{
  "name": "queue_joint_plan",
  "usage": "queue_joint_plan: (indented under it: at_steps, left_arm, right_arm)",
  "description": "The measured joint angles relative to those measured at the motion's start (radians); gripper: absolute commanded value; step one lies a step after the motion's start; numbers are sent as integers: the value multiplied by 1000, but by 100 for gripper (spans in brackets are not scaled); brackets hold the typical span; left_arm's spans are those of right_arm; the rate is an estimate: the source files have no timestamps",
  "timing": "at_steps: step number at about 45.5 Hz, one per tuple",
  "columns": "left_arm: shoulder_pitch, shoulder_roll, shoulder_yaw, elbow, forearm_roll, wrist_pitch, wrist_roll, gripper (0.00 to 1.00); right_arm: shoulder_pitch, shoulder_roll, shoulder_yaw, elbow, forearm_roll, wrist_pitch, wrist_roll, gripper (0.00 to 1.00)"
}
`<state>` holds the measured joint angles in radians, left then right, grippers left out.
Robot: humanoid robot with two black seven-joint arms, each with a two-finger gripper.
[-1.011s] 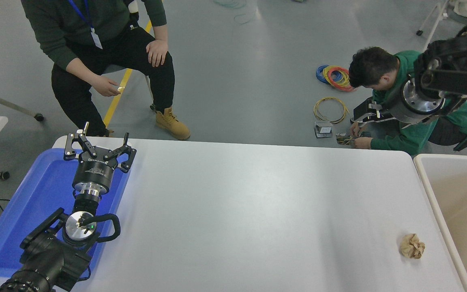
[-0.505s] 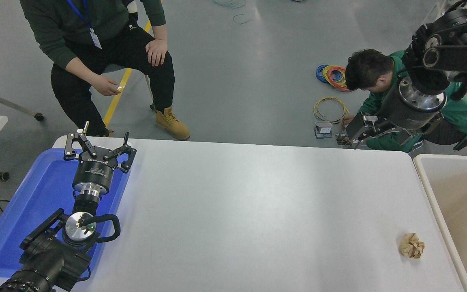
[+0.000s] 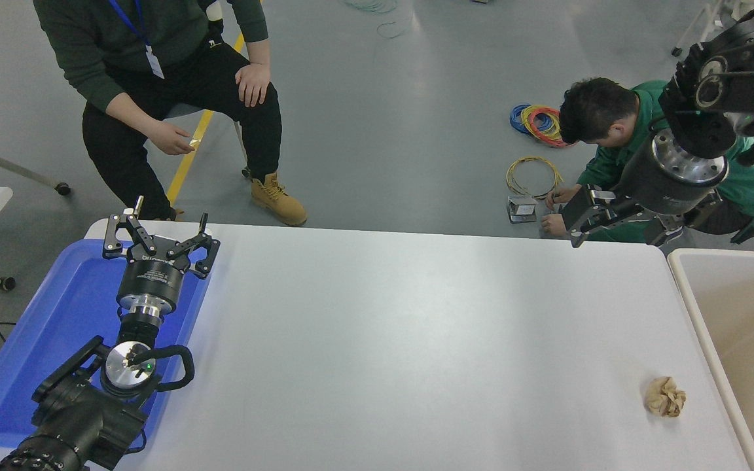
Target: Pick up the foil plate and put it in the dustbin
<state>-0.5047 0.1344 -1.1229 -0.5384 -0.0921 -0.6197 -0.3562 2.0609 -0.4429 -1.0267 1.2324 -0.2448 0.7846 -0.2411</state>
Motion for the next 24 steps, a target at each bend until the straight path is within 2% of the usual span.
queue_joint_plan:
  at_steps: [8, 24]
  left_arm:
    - [0, 0, 0, 0, 0, 0, 0, 100]
    - [0, 0, 0, 0, 0, 0, -1, 100]
  right_arm:
    - [0, -11, -27, 2, 10, 0, -31, 100]
    - [-1, -17, -41, 6, 17, 1, -50, 100]
